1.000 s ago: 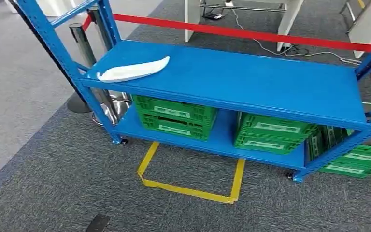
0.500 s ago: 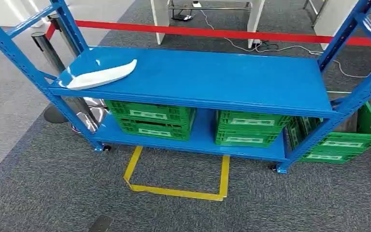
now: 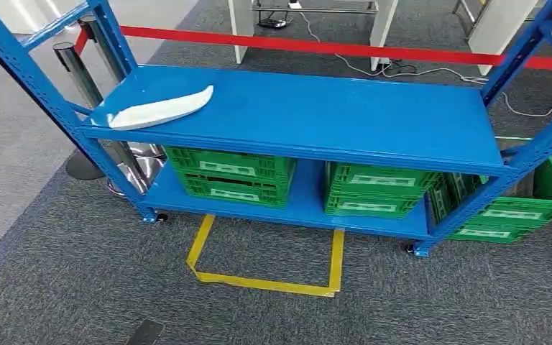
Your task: Take the parts from the cabinet and place them on the table.
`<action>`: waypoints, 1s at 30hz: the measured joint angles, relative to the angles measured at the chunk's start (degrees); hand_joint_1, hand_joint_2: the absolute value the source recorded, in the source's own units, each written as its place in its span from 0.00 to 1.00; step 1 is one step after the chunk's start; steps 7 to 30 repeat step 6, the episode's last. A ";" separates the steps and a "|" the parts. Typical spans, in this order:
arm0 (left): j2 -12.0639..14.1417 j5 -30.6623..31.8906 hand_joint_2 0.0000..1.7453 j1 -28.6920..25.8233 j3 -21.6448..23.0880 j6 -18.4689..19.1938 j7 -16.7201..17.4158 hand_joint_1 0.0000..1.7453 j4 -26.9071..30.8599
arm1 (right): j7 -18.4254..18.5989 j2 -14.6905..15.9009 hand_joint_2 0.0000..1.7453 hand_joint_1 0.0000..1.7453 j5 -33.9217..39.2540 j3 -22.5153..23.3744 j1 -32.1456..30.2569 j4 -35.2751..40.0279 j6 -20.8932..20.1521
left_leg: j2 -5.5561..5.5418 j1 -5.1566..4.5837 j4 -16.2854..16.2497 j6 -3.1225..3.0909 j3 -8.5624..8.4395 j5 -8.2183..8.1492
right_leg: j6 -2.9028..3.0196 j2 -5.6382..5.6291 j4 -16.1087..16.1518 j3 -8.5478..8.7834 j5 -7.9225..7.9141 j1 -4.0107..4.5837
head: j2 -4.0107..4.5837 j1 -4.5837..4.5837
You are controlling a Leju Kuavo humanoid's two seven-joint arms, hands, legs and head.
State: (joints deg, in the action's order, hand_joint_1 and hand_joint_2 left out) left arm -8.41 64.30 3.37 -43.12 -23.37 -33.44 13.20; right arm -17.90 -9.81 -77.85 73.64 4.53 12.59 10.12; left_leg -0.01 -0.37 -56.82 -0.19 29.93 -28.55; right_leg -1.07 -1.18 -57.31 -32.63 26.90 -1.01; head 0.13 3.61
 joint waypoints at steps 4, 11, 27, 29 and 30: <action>0.00 0.00 1.00 0.01 0.00 -0.02 0.17 0.00 0.00 | 0.07 0.00 0.00 0.00 -0.02 0.00 0.00 0.00 0.04 | 0.00 0.01 0.00 -0.02 0.03 -0.01 | -0.06 0.00 -0.01 -0.02 0.04 0.01 | 0.00 0.02; -0.02 0.00 1.00 0.01 0.00 -0.04 0.24 0.00 0.00 | 0.07 0.00 0.00 0.00 -0.02 0.00 0.00 0.00 0.04 | 0.00 0.05 0.00 -0.02 0.03 -0.01 | -0.05 0.01 -0.03 -0.03 0.04 0.06 | 0.00 0.02; -0.02 0.00 1.00 0.01 0.00 -0.04 0.24 0.00 0.00 | 0.07 0.00 0.00 0.00 -0.02 0.00 0.00 0.00 0.04 | 0.00 0.05 0.00 -0.02 0.03 -0.01 | -0.05 0.01 -0.03 -0.03 0.04 0.06 | 0.00 0.02; -0.02 0.00 1.00 0.01 0.00 -0.04 0.24 0.00 0.00 | 0.07 0.00 0.00 0.00 -0.02 0.00 0.00 0.00 0.04 | 0.00 0.05 0.00 -0.02 0.03 -0.01 | -0.05 0.01 -0.03 -0.03 0.04 0.06 | 0.00 0.02; -0.02 0.00 1.00 0.01 0.00 -0.04 0.24 0.00 0.00 | 0.07 0.00 0.00 0.00 -0.02 0.00 0.00 0.00 0.04 | 0.00 0.05 0.00 -0.02 0.03 -0.01 | -0.05 0.01 -0.03 -0.03 0.04 0.06 | 0.00 0.02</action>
